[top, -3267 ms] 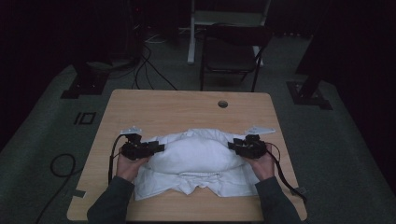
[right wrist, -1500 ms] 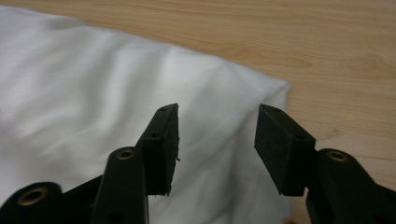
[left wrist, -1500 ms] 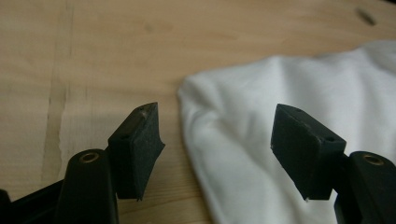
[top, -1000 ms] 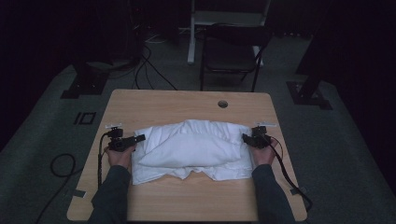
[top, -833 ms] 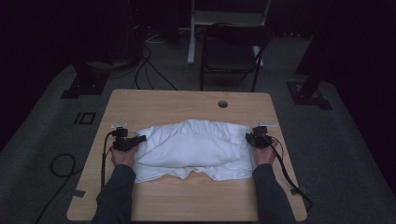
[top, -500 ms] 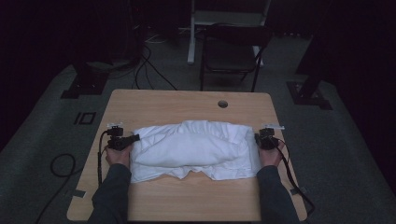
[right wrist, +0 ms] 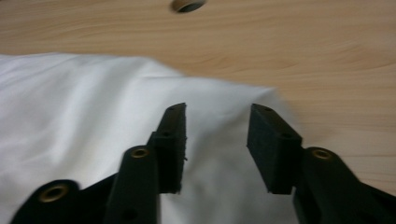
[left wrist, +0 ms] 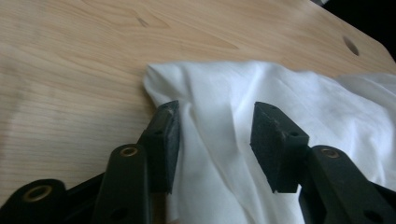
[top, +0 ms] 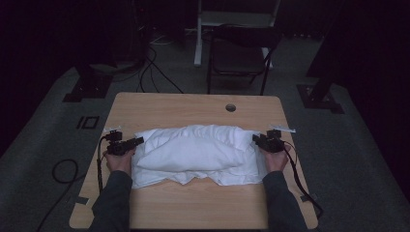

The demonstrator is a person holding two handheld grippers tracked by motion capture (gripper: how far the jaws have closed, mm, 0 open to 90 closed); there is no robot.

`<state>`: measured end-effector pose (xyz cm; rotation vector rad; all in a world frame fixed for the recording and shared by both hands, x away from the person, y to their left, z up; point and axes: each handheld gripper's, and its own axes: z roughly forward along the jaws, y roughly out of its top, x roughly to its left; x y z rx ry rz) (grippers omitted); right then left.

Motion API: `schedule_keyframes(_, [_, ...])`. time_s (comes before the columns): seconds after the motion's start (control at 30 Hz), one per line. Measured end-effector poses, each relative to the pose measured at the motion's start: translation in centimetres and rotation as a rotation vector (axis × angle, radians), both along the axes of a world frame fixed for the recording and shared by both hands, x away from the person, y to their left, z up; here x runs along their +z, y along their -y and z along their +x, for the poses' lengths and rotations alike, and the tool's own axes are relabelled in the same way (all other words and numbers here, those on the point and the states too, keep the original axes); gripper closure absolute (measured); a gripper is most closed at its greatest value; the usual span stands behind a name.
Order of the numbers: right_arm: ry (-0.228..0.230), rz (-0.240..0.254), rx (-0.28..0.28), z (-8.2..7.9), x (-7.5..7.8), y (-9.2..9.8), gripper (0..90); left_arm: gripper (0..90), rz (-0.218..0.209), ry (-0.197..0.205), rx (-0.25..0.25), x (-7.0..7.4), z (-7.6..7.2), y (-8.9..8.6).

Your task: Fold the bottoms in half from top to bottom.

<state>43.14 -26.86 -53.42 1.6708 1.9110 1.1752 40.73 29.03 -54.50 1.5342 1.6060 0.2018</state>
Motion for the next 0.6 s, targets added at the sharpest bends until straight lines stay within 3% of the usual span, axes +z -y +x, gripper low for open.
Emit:
schedule_keyframes(0.1, [-0.075,0.096,0.011,1.1,-0.9,-0.7,49.6,54.1,0.011,-0.011,-0.012,-0.7,0.4,0.6])
schedule_keyframes(0.13, [-0.083,0.118,0.020,1.4,-1.0,-0.9,55.5,60.5,0.015,-0.014,-0.015,-0.8,0.4,0.7])
schedule_keyframes(0.17, [-0.083,0.119,0.032,1.6,-1.1,-1.1,68.0,70.5,0.023,-0.018,-0.017,-1.0,0.5,0.8])
schedule_keyframes(0.2, [-0.069,0.096,0.037,1.7,-1.0,-1.2,81.4,80.1,0.030,-0.018,-0.018,-1.0,0.6,0.9])
schedule_keyframes(0.23, [-0.059,0.069,0.027,1.8,-0.9,-1.3,89.4,84.2,0.034,-0.013,-0.018,-1.0,0.6,0.9])
schedule_keyframes(0.3, [-0.058,0.028,0.000,1.8,-0.6,-1.0,90.0,85.8,0.056,-0.009,-0.018,-0.9,0.6,0.8])
schedule_keyframes(0.37, [-0.028,-0.011,-0.037,1.4,0.1,-0.1,90.0,86.3,0.074,-0.002,-0.003,-0.7,0.5,0.4])
schedule_keyframes(0.47, [0.016,-0.005,-0.120,0.6,1.2,2.8,90.0,86.5,0.063,0.001,0.031,-0.7,0.4,-0.3])
schedule_keyframes(0.53, [-0.003,0.009,-0.127,0.5,1.2,4.2,90.0,86.3,0.070,0.001,0.018,-0.7,0.5,-0.1])
schedule_keyframes(0.6, [-0.048,-0.016,-0.106,0.6,0.6,4.2,88.1,84.6,0.095,0.007,0.004,-0.6,0.5,0.5])
